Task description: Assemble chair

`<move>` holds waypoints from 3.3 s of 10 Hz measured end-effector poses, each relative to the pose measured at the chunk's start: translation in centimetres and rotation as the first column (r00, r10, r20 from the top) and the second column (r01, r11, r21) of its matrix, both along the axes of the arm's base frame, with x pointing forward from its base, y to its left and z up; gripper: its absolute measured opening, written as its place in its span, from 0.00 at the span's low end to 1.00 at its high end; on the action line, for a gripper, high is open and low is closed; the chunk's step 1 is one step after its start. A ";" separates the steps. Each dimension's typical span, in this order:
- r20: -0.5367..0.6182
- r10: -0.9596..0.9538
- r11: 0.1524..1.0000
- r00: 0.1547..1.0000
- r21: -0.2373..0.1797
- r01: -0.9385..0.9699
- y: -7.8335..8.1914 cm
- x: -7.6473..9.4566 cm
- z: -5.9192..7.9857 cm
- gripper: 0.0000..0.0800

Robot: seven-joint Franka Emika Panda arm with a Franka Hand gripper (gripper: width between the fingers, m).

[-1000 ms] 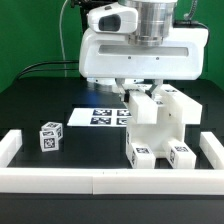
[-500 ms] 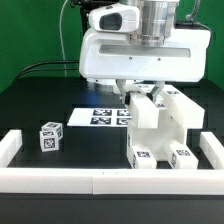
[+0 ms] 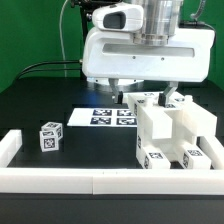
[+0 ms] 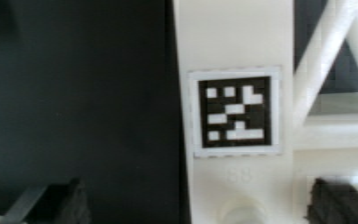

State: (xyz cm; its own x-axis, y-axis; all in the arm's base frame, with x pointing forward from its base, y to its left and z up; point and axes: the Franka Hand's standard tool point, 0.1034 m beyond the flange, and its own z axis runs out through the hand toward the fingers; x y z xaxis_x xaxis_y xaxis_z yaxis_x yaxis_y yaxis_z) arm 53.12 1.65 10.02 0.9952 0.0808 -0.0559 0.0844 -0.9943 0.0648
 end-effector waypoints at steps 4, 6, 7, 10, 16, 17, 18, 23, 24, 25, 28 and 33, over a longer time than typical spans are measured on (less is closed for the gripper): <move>-0.002 -0.002 1.000 1.000 0.009 0.002 0.5 0.3 0.8 0.81; -0.004 -0.002 1.000 1.000 0.005 0.003 0.3 0.2 0.5 0.81; -0.004 -0.003 1.000 1.000 0.005 0.003 0.3 0.2 0.5 0.81; -0.030 0.028 0.999 0.999 0.044 -0.027 -2.5 -0.3 2.9 0.81; -0.023 0.032 0.999 0.999 0.037 -0.032 -3.4 -0.4 3.1 0.81; -0.027 0.051 0.998 0.998 0.039 -0.050 -3.6 -0.4 3.1 0.81; -0.036 0.108 0.993 0.994 0.045 -0.106 -5.1 -0.7 3.2 0.81; -0.062 0.129 0.990 0.990 0.061 -0.126 -7.4 -1.4 3.4 0.81; -0.064 0.127 0.991 0.990 0.060 -0.123 -7.5 -1.4 3.4 0.81; -0.066 0.103 0.993 0.992 0.062 -0.099 -8.5 -1.9 3.1 0.81; -0.111 -0.098 0.987 0.989 0.115 0.110 -12.9 -4.7 2.1 0.81; -0.093 -0.259 0.959 0.961 0.090 0.268 -15.1 -5.4 -0.1 0.81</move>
Offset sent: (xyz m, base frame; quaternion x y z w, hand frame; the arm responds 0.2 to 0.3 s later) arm 0.0027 0.0079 0.0212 0.0176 -0.0182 0.0150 0.9996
